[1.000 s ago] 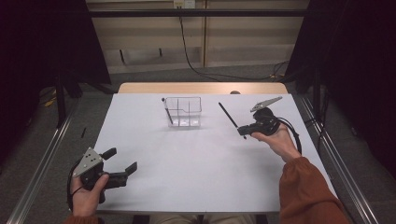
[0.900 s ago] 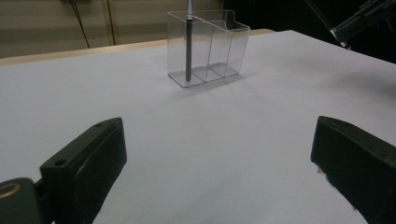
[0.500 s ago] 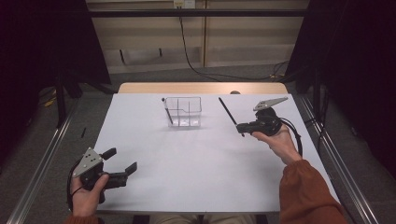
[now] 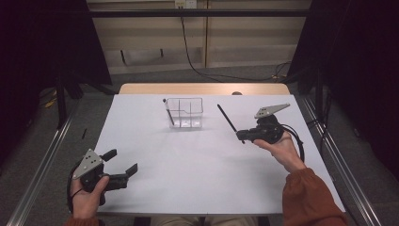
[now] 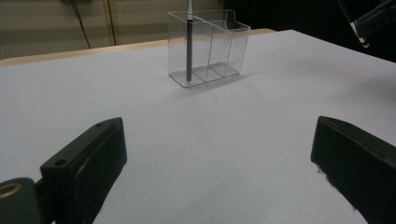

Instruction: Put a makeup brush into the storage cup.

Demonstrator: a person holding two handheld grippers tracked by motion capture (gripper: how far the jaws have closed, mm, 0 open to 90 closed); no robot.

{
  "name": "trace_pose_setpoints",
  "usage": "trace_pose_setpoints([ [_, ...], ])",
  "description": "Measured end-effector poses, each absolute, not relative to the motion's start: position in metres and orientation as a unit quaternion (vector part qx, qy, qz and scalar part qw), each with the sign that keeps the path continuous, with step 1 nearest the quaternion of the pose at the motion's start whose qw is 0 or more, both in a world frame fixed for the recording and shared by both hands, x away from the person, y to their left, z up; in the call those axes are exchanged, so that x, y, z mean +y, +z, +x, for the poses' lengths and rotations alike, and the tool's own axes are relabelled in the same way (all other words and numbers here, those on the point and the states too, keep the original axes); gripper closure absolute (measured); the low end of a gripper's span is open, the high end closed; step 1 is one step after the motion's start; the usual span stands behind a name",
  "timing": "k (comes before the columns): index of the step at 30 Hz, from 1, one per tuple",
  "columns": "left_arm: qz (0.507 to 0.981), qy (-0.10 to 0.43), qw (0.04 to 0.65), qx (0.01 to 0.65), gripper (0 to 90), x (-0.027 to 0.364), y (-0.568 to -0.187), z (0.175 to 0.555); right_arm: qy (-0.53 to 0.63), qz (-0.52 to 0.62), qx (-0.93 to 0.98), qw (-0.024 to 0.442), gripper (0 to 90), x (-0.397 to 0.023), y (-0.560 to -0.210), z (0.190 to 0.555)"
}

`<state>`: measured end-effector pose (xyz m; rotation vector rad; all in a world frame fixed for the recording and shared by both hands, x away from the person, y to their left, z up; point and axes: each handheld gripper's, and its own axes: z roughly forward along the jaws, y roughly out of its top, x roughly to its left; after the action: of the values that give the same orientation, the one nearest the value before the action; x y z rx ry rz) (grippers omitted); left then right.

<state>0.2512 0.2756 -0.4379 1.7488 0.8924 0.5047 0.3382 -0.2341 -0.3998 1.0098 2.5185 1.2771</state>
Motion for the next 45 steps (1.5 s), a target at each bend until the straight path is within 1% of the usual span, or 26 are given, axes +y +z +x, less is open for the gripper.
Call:
trace_pose_setpoints([
  [31, 0.732, 0.213, 0.531, 0.371, 3.6, 0.275, -0.437, 0.250, 0.404, 0.261, 0.876, 0.043, 84.2, -0.195, -0.392, 0.314],
  [45, 0.732, 0.215, 0.530, 0.371, 2.9, 0.274, -0.436, 0.251, 0.362, 0.232, 0.903, 0.021, 84.2, -0.175, -0.391, 0.314],
])
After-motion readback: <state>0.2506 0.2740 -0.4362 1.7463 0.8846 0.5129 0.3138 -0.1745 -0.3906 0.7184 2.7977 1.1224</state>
